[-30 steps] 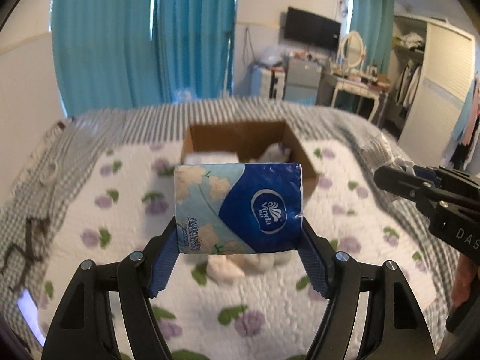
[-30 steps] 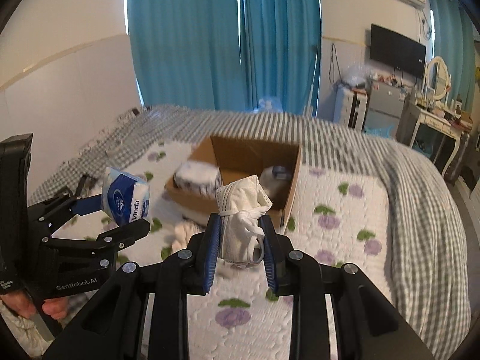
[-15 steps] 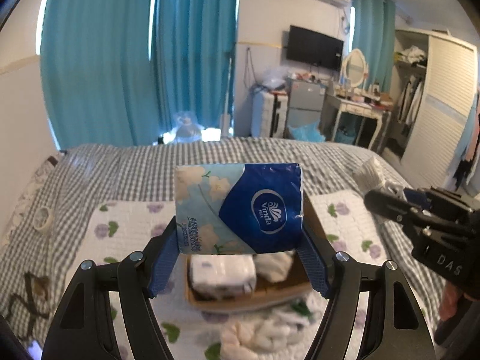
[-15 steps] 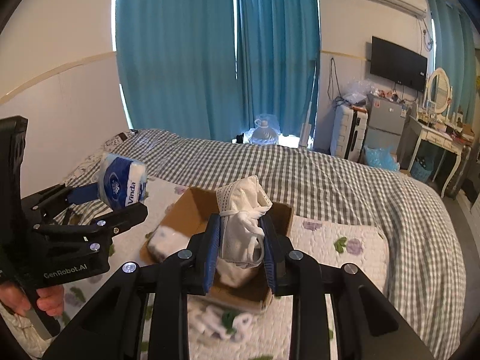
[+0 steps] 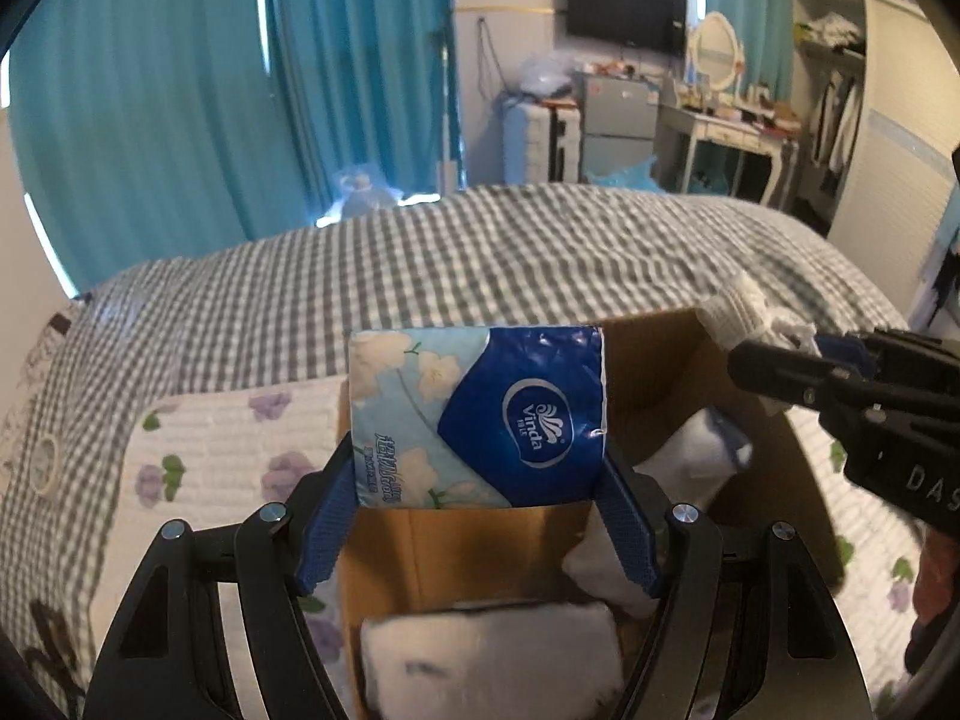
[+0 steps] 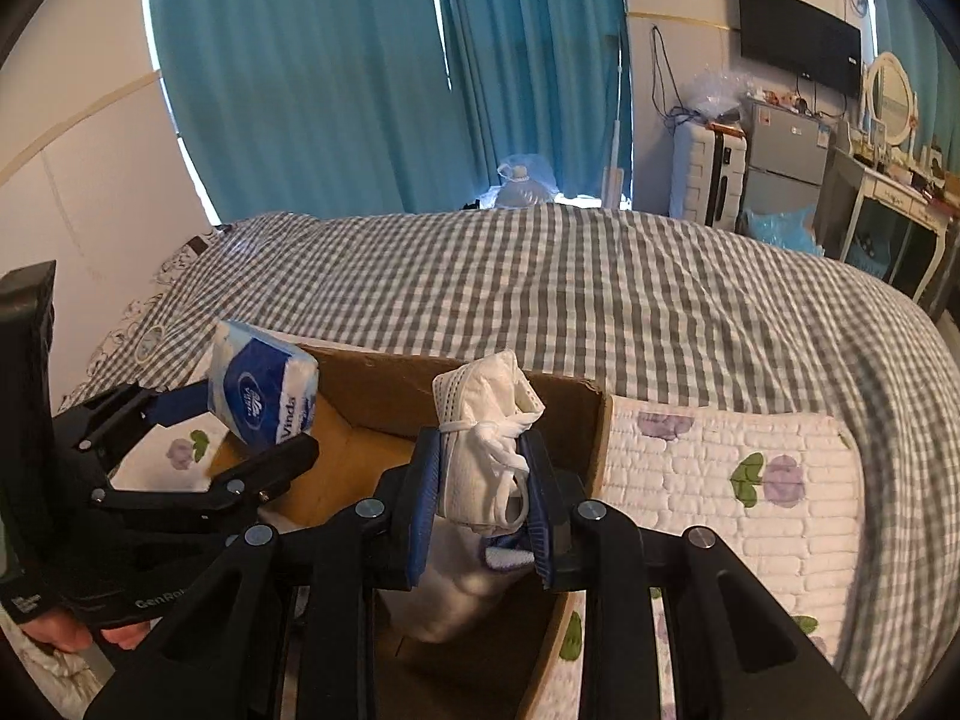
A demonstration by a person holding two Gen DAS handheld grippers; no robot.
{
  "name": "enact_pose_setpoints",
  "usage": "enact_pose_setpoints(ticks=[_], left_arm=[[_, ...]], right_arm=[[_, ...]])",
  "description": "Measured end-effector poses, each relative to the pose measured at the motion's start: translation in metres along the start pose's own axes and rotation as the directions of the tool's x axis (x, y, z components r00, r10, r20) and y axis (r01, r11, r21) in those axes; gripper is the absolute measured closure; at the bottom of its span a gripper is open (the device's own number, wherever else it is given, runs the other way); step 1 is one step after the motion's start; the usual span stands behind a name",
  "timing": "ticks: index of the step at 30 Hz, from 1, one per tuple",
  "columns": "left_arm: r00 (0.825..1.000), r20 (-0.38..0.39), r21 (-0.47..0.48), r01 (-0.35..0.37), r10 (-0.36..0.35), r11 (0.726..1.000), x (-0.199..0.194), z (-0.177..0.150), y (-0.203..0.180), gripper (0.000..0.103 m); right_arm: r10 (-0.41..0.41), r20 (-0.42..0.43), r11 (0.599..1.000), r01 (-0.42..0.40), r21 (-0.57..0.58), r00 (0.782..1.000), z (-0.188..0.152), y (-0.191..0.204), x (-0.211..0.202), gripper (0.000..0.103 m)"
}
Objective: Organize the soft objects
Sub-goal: 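Carry tissue pack and sock into the box and open both grippers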
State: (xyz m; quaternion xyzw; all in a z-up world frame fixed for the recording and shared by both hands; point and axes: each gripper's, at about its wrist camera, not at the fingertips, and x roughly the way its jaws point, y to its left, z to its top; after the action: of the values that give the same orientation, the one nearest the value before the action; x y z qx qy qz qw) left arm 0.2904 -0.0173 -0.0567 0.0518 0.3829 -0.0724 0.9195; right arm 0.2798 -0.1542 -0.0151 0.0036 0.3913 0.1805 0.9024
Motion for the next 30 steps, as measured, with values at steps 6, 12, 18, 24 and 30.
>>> enact_pose_setpoints(ticks=[6,12,18,24,30], left_arm=[[0.999,0.035,-0.010,-0.016,0.016,1.000,0.008,0.006,0.000,0.027],[0.998,0.047,-0.002,-0.050,0.050,0.999,0.003,0.012,0.001,0.027],[0.991,0.103,0.001,-0.083,0.082,0.997,-0.041,0.018,0.006,0.026],[0.967,0.243,-0.026,-0.074,0.078,0.997,-0.131,0.027,0.007,0.026],[0.935,0.353,-0.070,-0.011,0.034,0.998,-0.220,0.020,0.011,0.018]], right_arm=[[0.004,0.025,1.000,-0.004,0.022,1.000,0.003,-0.010,0.003,0.074],[-0.010,0.049,0.999,0.008,0.036,0.999,0.008,-0.009,-0.009,0.046],[-0.027,0.086,0.997,0.021,0.070,0.996,0.011,-0.009,-0.045,0.036],[-0.061,0.159,0.998,0.056,0.039,0.985,0.014,0.008,-0.117,0.031],[-0.101,0.223,0.995,0.102,0.004,0.970,0.003,0.035,-0.193,0.014]])
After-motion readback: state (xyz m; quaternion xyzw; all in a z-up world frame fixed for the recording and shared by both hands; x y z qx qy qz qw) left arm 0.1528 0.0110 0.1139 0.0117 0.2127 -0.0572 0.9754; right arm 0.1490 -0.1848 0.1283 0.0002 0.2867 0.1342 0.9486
